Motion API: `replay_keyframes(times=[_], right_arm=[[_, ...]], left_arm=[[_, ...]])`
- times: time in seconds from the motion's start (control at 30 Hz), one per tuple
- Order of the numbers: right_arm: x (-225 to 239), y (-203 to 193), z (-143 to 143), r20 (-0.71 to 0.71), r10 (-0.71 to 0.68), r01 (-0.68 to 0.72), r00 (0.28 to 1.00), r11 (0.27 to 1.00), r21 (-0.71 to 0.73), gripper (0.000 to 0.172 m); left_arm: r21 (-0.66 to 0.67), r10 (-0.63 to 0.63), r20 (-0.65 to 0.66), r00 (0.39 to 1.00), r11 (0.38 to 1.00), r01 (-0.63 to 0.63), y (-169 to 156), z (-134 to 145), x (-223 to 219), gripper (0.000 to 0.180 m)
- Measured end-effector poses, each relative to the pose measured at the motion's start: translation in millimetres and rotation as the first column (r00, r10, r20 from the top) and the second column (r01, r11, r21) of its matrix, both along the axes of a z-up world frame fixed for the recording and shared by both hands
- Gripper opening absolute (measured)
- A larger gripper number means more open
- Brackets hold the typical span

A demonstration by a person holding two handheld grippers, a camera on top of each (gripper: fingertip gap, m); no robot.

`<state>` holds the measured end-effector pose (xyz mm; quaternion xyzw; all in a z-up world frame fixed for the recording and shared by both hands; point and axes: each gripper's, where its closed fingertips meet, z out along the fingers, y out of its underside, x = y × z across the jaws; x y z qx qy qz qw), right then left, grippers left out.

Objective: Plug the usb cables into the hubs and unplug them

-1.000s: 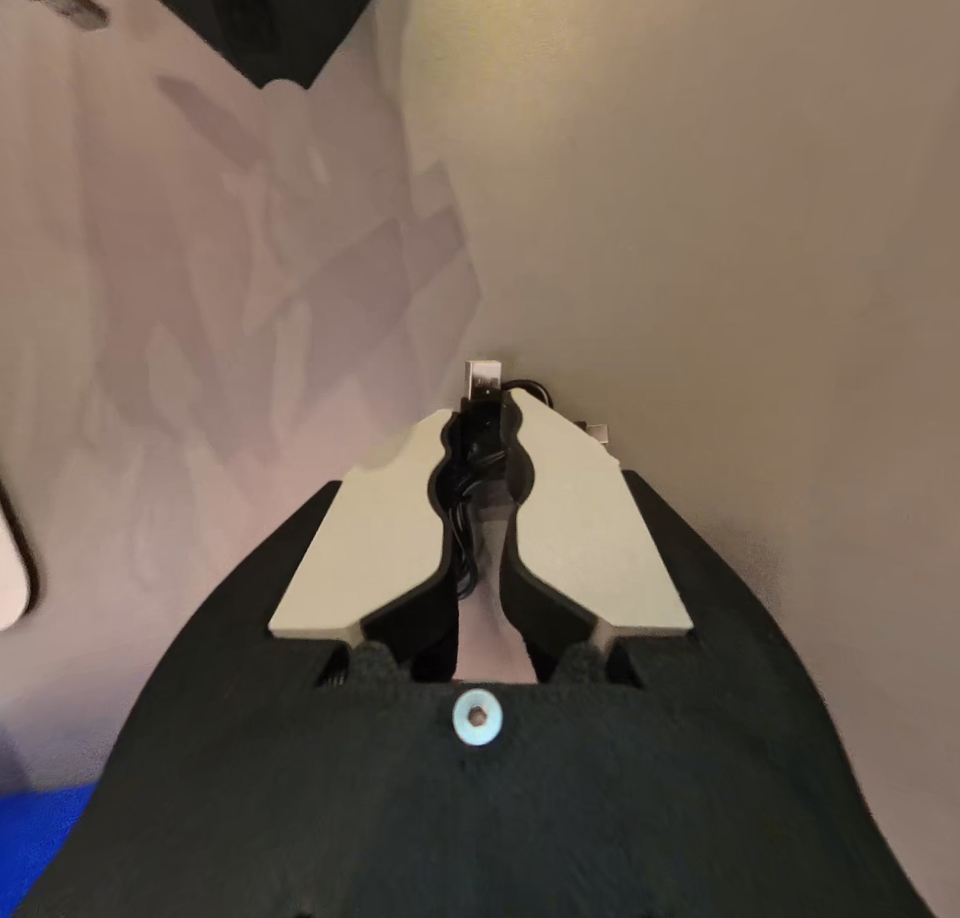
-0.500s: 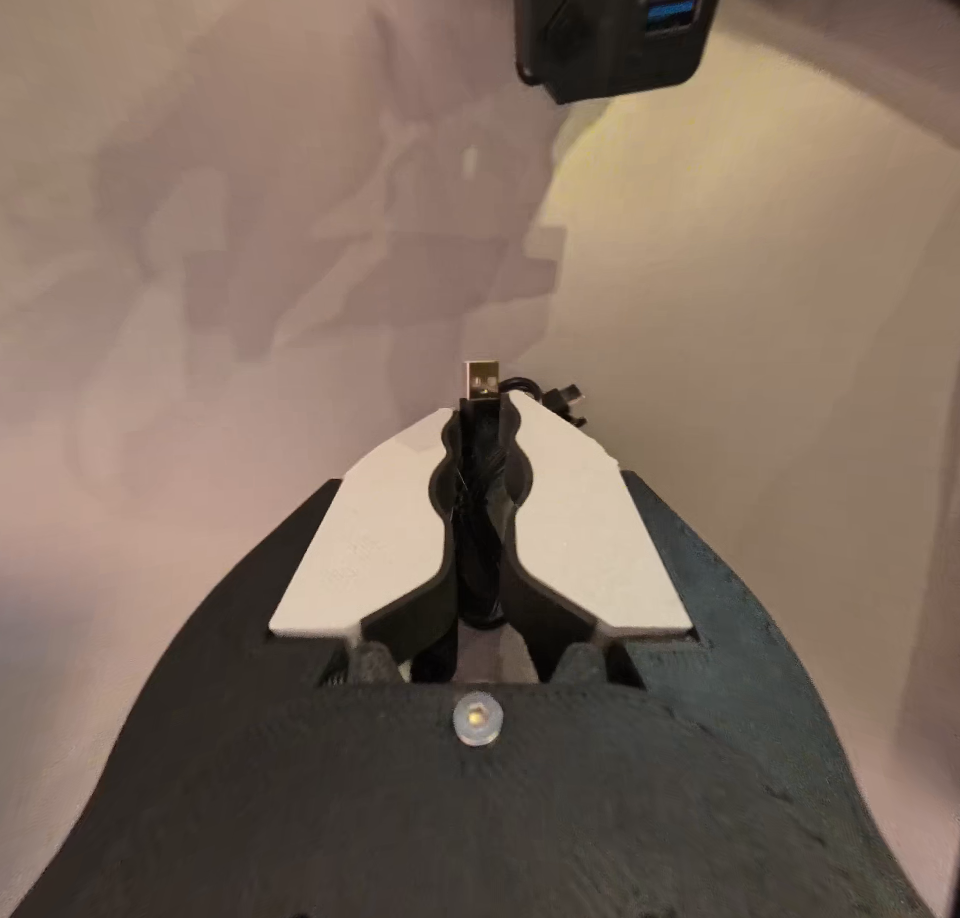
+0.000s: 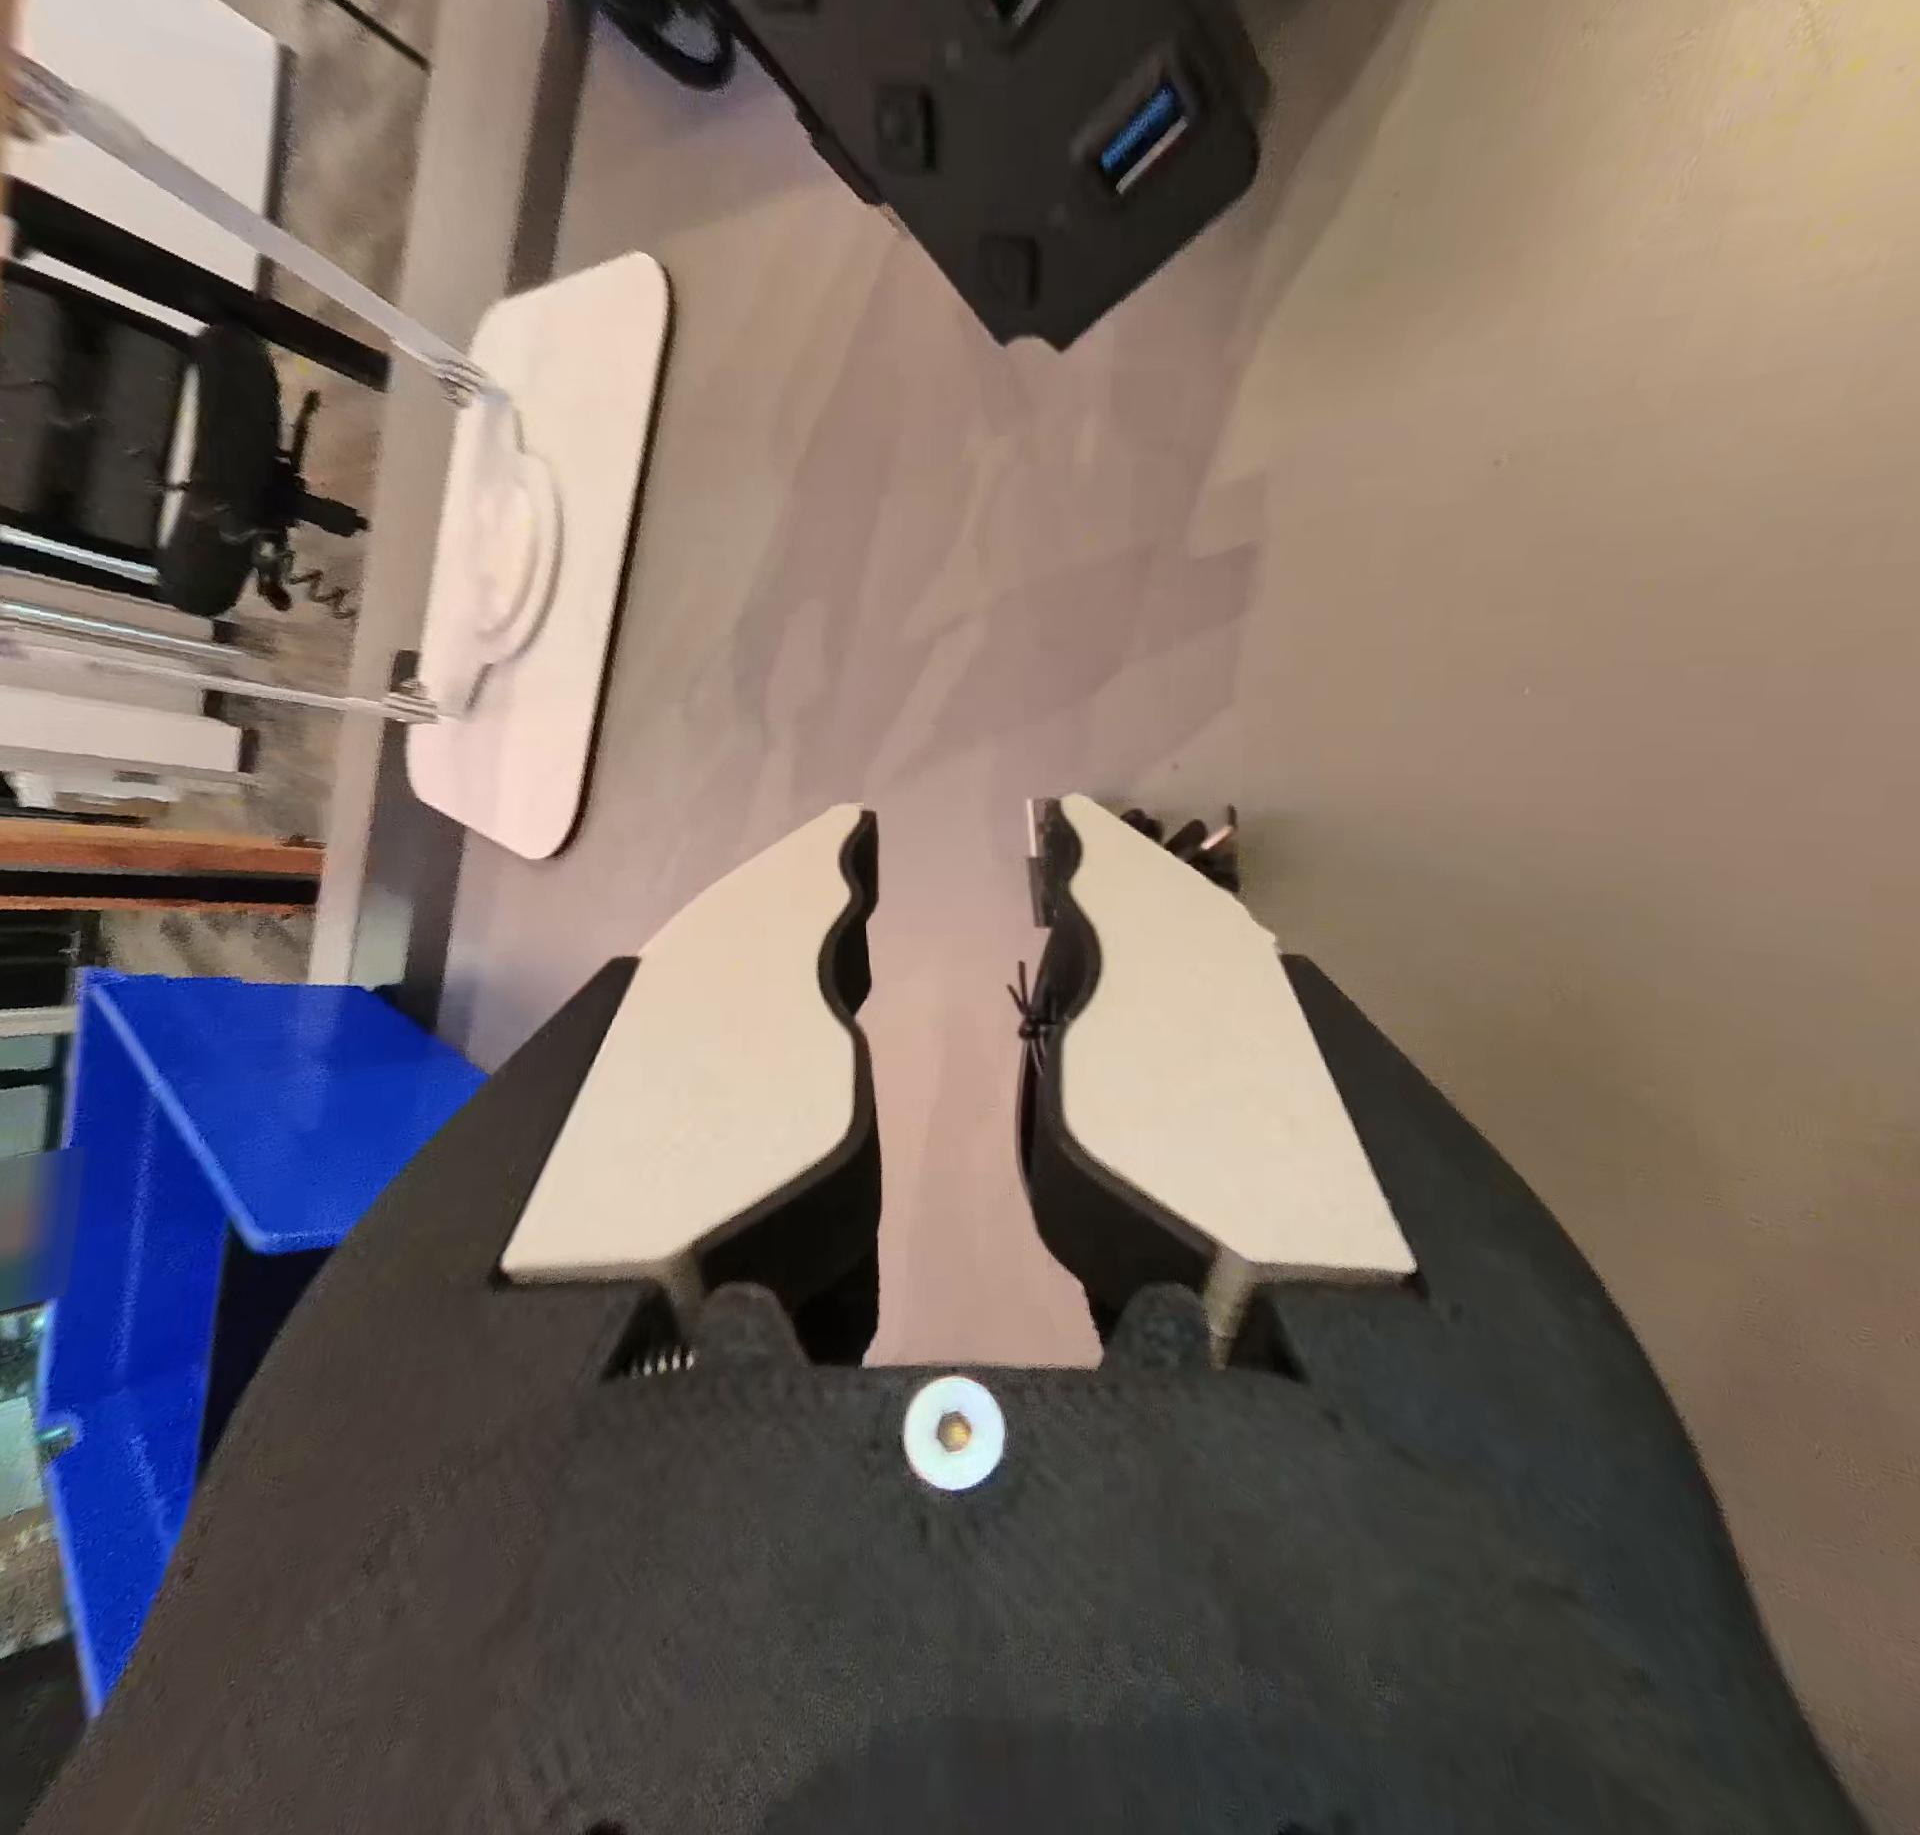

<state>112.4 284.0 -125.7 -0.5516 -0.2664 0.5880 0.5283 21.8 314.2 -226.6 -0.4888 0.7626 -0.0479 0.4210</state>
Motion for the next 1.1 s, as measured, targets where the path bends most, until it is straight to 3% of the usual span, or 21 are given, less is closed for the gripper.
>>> replay_keyframes(times=[0.17,0.37,0.53,0.63,0.73,0.9,1.1], right_arm=[[-2,0,-1,0.002,0.004,-0.004,1.000,1.000,-0.002,0.066],[-2,0,-1,0.007,0.001,-0.001,1.000,1.000,-0.001,0.066],[1,0,2,-0.002,-0.005,0.005,1.000,1.000,0.003,0.066],[1,0,2,-0.001,-0.006,0.006,1.000,1.000,0.003,0.066],[1,0,1,-0.001,-0.006,0.006,1.000,1.000,0.003,0.066],[1,0,1,0.001,-0.006,0.006,1.000,1.000,0.003,0.066],[2,0,2,-0.003,-0.010,0.010,1.000,1.000,0.006,0.066]], left_arm=[[0.031,0.028,-0.093,0.995,0.999,-0.025,-2,-16,-9,0.023],[-0.081,0.052,-0.168,0.984,0.995,-0.066,-1,-27,-8,0.013],[-0.150,0.032,-0.189,0.982,0.987,-0.061,-1,-26,-12,0.027],[-0.105,-0.023,-0.216,0.976,0.995,0.000,-10,-30,-14,0.013],[-0.099,-0.037,-0.189,0.981,0.995,0.019,-11,-32,-14,0.008],[-0.218,-0.006,-0.228,0.974,0.975,-0.045,-9,-35,-15,0.011],[-0.136,-0.016,-0.169,0.985,0.991,-0.008,-11,-35,-15,0.004]])
